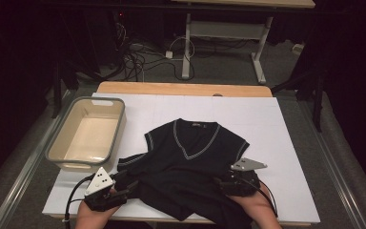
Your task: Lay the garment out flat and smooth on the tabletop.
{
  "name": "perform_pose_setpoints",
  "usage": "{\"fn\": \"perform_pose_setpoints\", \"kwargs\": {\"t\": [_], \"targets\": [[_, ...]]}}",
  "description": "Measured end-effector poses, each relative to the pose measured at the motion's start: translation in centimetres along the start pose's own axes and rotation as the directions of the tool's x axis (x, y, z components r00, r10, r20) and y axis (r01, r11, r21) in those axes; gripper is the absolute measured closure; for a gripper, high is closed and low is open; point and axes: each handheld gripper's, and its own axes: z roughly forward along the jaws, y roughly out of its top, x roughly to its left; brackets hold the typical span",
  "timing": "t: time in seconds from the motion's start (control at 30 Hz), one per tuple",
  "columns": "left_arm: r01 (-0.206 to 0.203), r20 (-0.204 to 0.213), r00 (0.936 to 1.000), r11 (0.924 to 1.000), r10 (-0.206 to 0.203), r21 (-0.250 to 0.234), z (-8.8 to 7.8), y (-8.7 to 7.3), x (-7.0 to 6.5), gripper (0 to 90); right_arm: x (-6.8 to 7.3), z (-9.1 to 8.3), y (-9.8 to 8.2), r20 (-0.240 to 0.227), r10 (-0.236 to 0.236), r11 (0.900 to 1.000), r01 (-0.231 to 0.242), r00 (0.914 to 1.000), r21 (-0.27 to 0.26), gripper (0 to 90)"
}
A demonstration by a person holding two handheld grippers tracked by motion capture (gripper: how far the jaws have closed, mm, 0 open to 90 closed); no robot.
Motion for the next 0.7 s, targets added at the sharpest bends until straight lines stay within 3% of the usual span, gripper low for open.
{"fn": "perform_pose_setpoints", "kwargs": {"t": [0.07,0.13,0.2,0.3,0.4,0.43,0.5,0.6,0.7], "targets": [[0.0,0.007,1.0,1.0,0.0,-0.002,0.2,0.0,0.0,38.1,-0.1,0.9,0.8,0.018,-0.021,0.999,0.02,0.9996,0.03,24.9],[-0.002,0.014,0.9999,1.0,0.002,0.002,0.4,0.0,0.0,38.0,0.2,1.8,1.4,0.053,-0.054,0.997,0.051,0.9971,0.051,31.5],[-0.012,0.021,0.9997,0.9999,0.012,0.008,0.6,0.1,-0.1,38.0,0.0,2.0,1.7,0.043,-0.062,0.998,0.061,0.9971,0.033,50.8],[-0.014,0.036,0.9993,0.9999,0.013,0.008,1.0,0.3,0.0,38.0,0.0,1.6,1.4,0.043,-0.085,0.996,0.085,0.9954,-0.001,65.9],[-0.024,0.058,0.9981,0.9995,0.023,0.021,1.8,0.7,-0.2,38.0,-0.7,0.2,0.6,0.076,-0.086,0.996,0.087,0.9934,-0.013,68.5],[-0.02,0.083,0.9964,0.9991,0.017,0.038,2.2,1.0,-0.3,38.1,-1.1,-0.4,0.2,0.088,-0.076,0.997,0.079,0.9932,-0.024,68.6],[-0.018,0.177,0.9842,0.9961,0.003,0.086,3.4,1.4,-0.5,41.6,-2.1,-1.9,-0.8,0.122,-0.048,0.998,0.054,0.9914,-0.044,69.4],[-0.098,0.269,0.9615,0.9855,0.058,0.139,5.6,1.9,-2.1,44.6,-4.1,-4.7,-2.6,0.193,0.007,0.997,0.008,0.9811,-0.078,70.5],[-0.201,0.29,0.9442,0.9711,0.157,0.129,6.8,2.7,-4.2,44.5,-6.1,-7.3,-4.6,0.261,0.073,0.993,-0.046,0.9625,-0.106,71.3]]}}
